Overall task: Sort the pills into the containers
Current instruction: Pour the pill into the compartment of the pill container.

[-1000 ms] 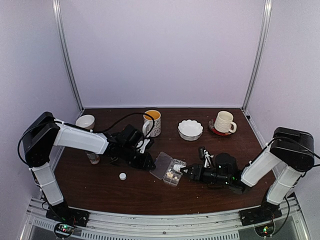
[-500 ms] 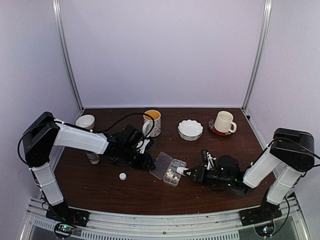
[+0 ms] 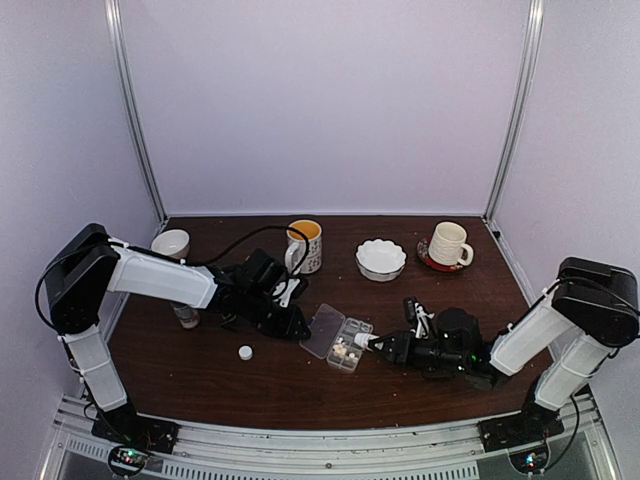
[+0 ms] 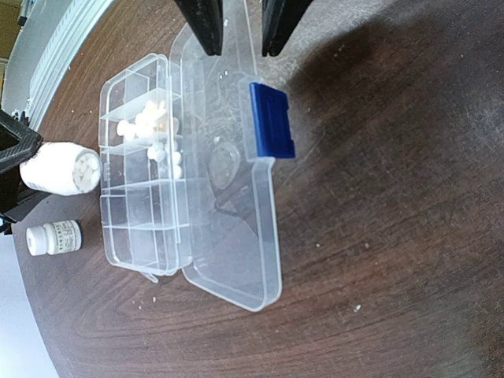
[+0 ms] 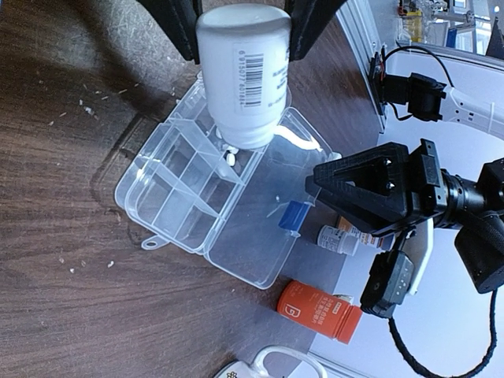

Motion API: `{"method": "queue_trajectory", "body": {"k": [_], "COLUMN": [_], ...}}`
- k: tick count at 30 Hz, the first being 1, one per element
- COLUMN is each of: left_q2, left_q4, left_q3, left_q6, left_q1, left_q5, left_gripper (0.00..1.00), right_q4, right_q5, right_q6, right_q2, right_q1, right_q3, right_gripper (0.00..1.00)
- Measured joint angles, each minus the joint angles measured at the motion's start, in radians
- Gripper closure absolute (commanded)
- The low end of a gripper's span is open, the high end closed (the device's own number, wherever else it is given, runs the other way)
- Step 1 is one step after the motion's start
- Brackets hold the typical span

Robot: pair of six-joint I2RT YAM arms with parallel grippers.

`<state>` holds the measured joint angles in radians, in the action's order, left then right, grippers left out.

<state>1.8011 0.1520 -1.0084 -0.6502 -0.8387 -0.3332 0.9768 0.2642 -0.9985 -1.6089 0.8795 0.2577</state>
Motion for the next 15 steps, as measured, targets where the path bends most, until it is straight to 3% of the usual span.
{"method": "queue_trajectory", "body": {"k": [15], "left_q2": [0.0], "left_q4": [0.0], "left_q3": [0.0], "left_q6": [0.0], "left_q1": [-0.001], "left_q5": [0.0], "left_gripper": [0.79], "right_q4": [-0.108], "right_q5": [-0.012], "right_q6": [0.024], "right_q2": [0.04], "right_q1": [0.001], "right_q3": [0.022], "right_gripper": [1.0]}}
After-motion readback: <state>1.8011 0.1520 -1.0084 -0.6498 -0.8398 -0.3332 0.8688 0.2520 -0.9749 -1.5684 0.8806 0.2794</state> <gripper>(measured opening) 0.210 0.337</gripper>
